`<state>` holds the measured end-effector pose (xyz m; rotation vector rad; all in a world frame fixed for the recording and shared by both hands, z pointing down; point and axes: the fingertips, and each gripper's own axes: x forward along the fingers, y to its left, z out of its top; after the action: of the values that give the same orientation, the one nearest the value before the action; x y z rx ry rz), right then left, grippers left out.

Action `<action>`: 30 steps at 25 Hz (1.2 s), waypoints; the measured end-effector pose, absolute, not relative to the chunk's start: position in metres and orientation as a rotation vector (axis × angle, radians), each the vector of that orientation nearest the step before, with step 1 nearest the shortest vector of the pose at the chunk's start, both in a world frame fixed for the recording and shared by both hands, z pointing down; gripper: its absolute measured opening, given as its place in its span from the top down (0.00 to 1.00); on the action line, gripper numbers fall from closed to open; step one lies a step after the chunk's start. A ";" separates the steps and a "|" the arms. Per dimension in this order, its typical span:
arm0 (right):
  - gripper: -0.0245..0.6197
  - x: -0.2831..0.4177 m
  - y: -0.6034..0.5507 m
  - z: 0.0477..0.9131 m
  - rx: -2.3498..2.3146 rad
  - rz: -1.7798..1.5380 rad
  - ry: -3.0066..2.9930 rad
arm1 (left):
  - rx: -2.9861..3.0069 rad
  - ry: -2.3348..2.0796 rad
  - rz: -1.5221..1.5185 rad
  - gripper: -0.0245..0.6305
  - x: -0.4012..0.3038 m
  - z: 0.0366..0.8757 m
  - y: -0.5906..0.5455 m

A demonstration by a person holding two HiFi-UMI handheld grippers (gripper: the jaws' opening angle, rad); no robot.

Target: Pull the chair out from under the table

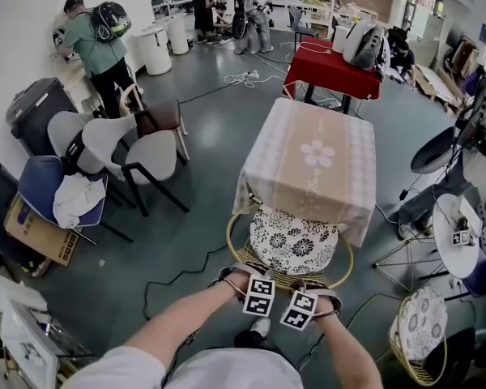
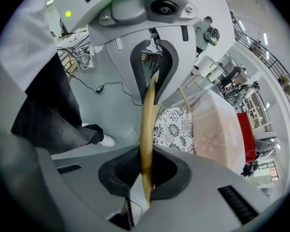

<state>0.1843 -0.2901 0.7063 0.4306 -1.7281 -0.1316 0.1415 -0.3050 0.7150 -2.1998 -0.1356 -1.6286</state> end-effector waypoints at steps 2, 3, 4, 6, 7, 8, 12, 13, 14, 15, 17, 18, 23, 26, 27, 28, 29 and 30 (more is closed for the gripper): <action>0.92 0.180 -0.280 0.707 0.428 -0.128 -1.728 | -2.204 -0.142 -1.629 0.85 0.137 0.716 -0.295; 0.92 0.178 -0.275 0.708 0.427 -0.125 -1.727 | -2.203 -0.148 -1.630 0.85 0.135 0.717 -0.290; 0.92 0.177 -0.271 0.708 0.428 -0.123 -1.725 | -2.202 -0.153 -1.631 0.85 0.134 0.718 -0.285; 0.92 0.175 -0.264 0.709 0.437 -0.122 -1.722 | -2.200 -0.157 -1.633 0.85 0.131 0.718 -0.278; 0.92 0.174 -0.261 0.709 0.441 -0.123 -1.721 | -2.200 -0.157 -1.632 0.85 0.129 0.718 -0.274; 0.92 0.172 -0.257 0.709 0.443 -0.123 -1.721 | -2.200 -0.156 -1.631 0.86 0.128 0.718 -0.270; 0.92 0.166 -0.239 0.710 0.437 -0.122 -1.721 | -2.200 -0.158 -1.637 0.85 0.122 0.720 -0.253; 0.92 0.164 -0.235 0.710 0.437 -0.123 -1.722 | -2.199 -0.158 -1.638 0.86 0.120 0.720 -0.248; 0.92 0.163 -0.230 0.710 0.439 -0.124 -1.721 | -2.198 -0.158 -1.638 0.85 0.119 0.720 -0.244; 0.92 0.161 -0.226 0.709 0.440 -0.124 -1.719 | -2.198 -0.157 -1.637 0.85 0.117 0.719 -0.239; 0.92 0.158 -0.216 0.709 0.441 -0.122 -1.717 | -2.198 -0.158 -1.638 0.85 0.114 0.718 -0.229; 0.92 0.156 -0.211 0.709 0.441 -0.121 -1.716 | -2.198 -0.161 -1.639 0.85 0.112 0.719 -0.224; 0.92 0.148 -0.190 0.708 0.441 -0.119 -1.713 | -2.197 -0.162 -1.639 0.86 0.104 0.717 -0.203; 0.92 0.144 -0.177 0.707 0.439 -0.118 -1.707 | -2.191 -0.159 -1.639 0.85 0.099 0.717 -0.191; 0.92 0.143 -0.173 0.707 0.437 -0.117 -1.706 | -2.191 -0.160 -1.639 0.86 0.098 0.718 -0.187; 0.92 0.141 -0.169 0.708 0.436 -0.117 -1.706 | -2.191 -0.161 -1.638 0.85 0.097 0.718 -0.182; 0.92 0.140 -0.165 0.708 0.436 -0.116 -1.707 | -2.192 -0.162 -1.638 0.86 0.096 0.718 -0.178; 0.92 0.139 -0.161 0.707 0.436 -0.114 -1.707 | -2.191 -0.166 -1.639 0.86 0.095 0.718 -0.174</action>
<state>0.1388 -0.1612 0.7074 0.4359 -1.7069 -0.1143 0.0946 -0.1744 0.7181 -2.1912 -0.1657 -1.6390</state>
